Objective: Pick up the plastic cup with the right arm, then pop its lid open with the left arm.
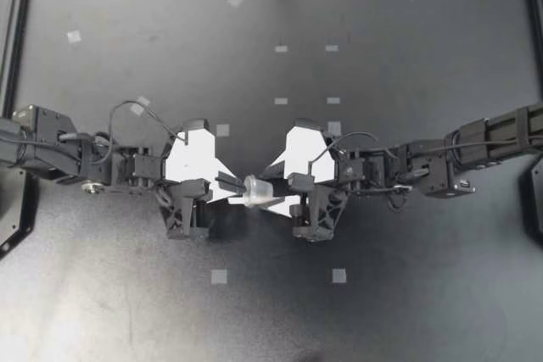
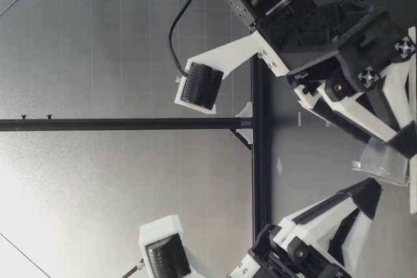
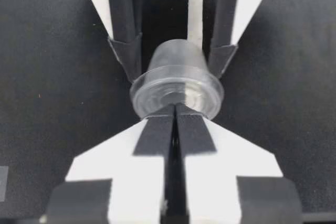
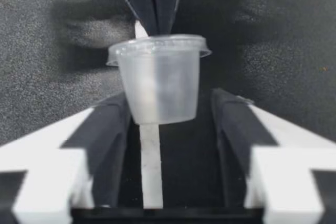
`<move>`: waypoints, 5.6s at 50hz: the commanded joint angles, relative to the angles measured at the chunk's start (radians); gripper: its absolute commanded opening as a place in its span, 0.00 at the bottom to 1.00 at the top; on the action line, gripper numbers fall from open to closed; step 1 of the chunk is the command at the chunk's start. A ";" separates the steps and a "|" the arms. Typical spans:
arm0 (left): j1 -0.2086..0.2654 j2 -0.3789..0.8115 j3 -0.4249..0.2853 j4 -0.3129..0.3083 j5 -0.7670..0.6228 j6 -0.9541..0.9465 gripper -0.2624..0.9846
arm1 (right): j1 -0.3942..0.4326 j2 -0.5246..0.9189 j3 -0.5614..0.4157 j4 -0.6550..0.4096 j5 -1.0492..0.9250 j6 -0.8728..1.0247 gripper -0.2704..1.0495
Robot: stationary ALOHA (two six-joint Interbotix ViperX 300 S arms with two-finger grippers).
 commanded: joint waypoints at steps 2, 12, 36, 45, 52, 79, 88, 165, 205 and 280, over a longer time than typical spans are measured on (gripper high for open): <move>-0.002 -0.014 -0.018 0.002 -0.009 0.002 0.20 | -0.005 -0.026 -0.015 -0.003 0.003 0.002 0.56; 0.000 -0.015 -0.014 0.000 -0.008 0.000 0.20 | -0.002 -0.049 -0.009 -0.014 0.006 0.002 0.54; 0.000 -0.144 0.021 0.000 -0.008 -0.012 0.20 | 0.005 -0.118 0.043 -0.015 0.006 0.009 0.49; 0.000 -0.318 0.106 -0.040 -0.196 -0.043 0.20 | 0.020 -0.189 0.097 -0.015 -0.049 0.006 0.48; -0.002 -0.382 0.238 -0.058 -0.534 -0.219 0.20 | 0.029 -0.290 0.172 -0.017 -0.206 0.002 0.45; -0.071 -0.225 0.103 0.015 -0.750 -0.632 0.20 | 0.031 -0.469 0.321 -0.051 -0.758 -0.054 0.44; -0.083 -0.156 0.031 0.018 -0.750 -0.692 0.21 | 0.029 -0.446 0.314 -0.057 -0.758 -0.052 0.44; -0.129 -0.270 0.041 0.040 -0.787 -0.799 0.76 | 0.041 -0.350 0.397 -0.028 -0.657 0.011 0.39; -0.127 -0.314 0.092 -0.003 -0.471 -0.087 0.76 | 0.063 -0.422 0.347 -0.055 -0.638 0.181 0.39; -0.127 -0.304 0.094 -0.003 -0.465 -0.086 0.76 | 0.066 -0.405 0.341 -0.071 -0.598 0.172 0.39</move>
